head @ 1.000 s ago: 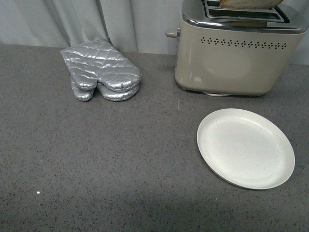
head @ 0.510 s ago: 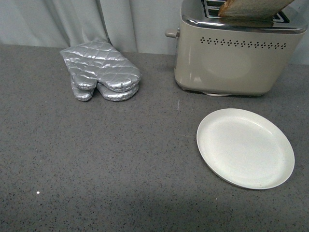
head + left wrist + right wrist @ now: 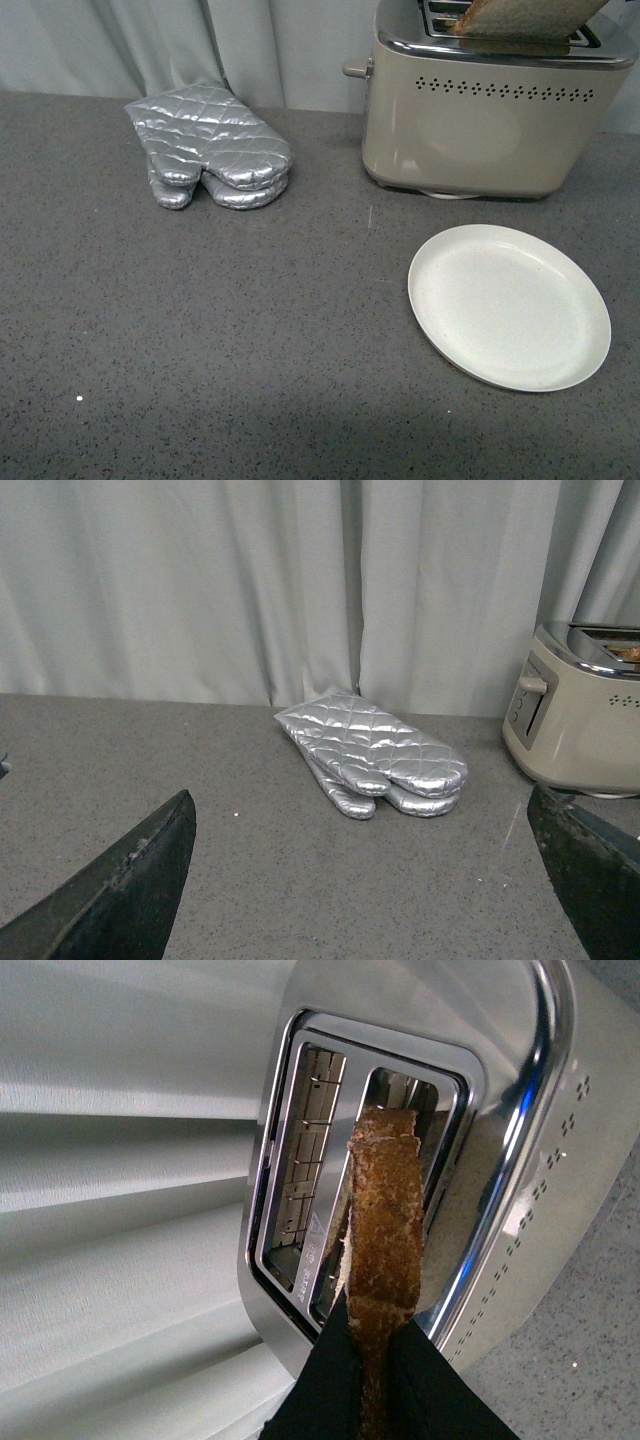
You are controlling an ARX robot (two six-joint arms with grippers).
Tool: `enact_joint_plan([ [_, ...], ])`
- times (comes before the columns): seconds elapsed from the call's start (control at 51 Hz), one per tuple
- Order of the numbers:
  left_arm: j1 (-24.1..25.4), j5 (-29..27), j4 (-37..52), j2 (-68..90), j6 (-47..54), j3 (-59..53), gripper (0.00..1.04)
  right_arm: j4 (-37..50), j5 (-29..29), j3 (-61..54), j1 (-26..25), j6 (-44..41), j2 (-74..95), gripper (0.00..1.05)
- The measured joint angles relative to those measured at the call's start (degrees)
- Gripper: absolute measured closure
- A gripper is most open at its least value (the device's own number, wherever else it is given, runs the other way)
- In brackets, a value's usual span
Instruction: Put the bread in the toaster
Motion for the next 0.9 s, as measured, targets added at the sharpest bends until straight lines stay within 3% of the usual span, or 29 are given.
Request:
enact_joint_plan([
  [0.176, 0.0, 0.0, 0.0, 0.0, 0.0, 0.0, 0.07, 2.4, 2.12, 0.61, -0.15, -8.0, 0.22, 0.72],
  [0.235, 0.0, 0.0, 0.0, 0.0, 0.0, 0.0, 0.07, 6.23, 4.44, 0.0, -0.2, -13.64, -0.35, 0.58],
  [0.412, 0.0, 0.0, 0.0, 0.0, 0.0, 0.0, 0.07, 16.22, 8.52, -5.66, -0.31, -26.23, -5.35, 0.32],
  [0.549, 0.0, 0.0, 0.0, 0.0, 0.0, 0.0, 0.07, 28.61, 11.1, -13.53, -0.31, -42.88, -12.0, 0.09],
  [0.608, 0.0, 0.0, 0.0, 0.0, 0.0, 0.0, 0.07, 33.22, 11.47, -18.4, -0.42, -53.09, -15.45, 0.1],
  [0.784, 0.0, 0.0, 0.0, 0.0, 0.0, 0.0, 0.07, 44.94, 9.73, -32.24, -0.68, -72.67, -22.32, 0.1],
  [0.902, 0.0, 0.0, 0.0, 0.0, 0.0, 0.0, 0.07, 46.4, 8.85, -42.88, -1.6, -85.22, -30.18, 0.1],
])
